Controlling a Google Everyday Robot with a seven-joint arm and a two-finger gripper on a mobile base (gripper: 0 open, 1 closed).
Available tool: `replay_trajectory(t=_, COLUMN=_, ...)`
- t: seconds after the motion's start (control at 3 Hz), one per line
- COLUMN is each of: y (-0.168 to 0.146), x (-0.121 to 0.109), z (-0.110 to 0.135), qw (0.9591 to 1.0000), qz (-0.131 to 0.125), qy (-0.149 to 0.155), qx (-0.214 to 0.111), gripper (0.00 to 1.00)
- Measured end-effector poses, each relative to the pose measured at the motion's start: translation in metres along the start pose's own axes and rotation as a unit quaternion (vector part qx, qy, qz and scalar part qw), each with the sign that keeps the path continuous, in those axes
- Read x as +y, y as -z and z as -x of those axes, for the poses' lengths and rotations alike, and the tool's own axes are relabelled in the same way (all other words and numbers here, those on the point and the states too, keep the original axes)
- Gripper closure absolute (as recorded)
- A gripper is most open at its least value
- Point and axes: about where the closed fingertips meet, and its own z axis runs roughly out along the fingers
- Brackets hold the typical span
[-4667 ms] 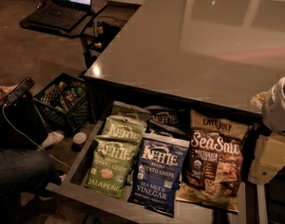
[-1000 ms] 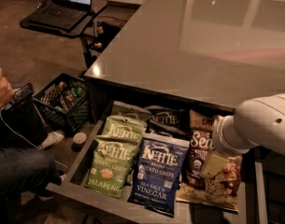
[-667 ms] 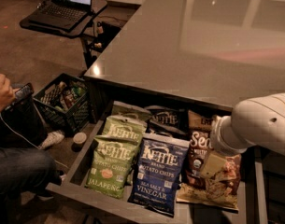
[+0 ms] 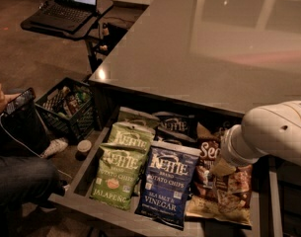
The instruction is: Pick brown chip bag from top drawer and place on counter
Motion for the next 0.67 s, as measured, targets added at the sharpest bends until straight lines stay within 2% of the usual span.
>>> replay_trajectory(t=0.67, y=0.0000, x=0.0000, z=0.0000, qw=1.0000, qz=0.000, qy=0.000, qx=0.000, gripper=0.88)
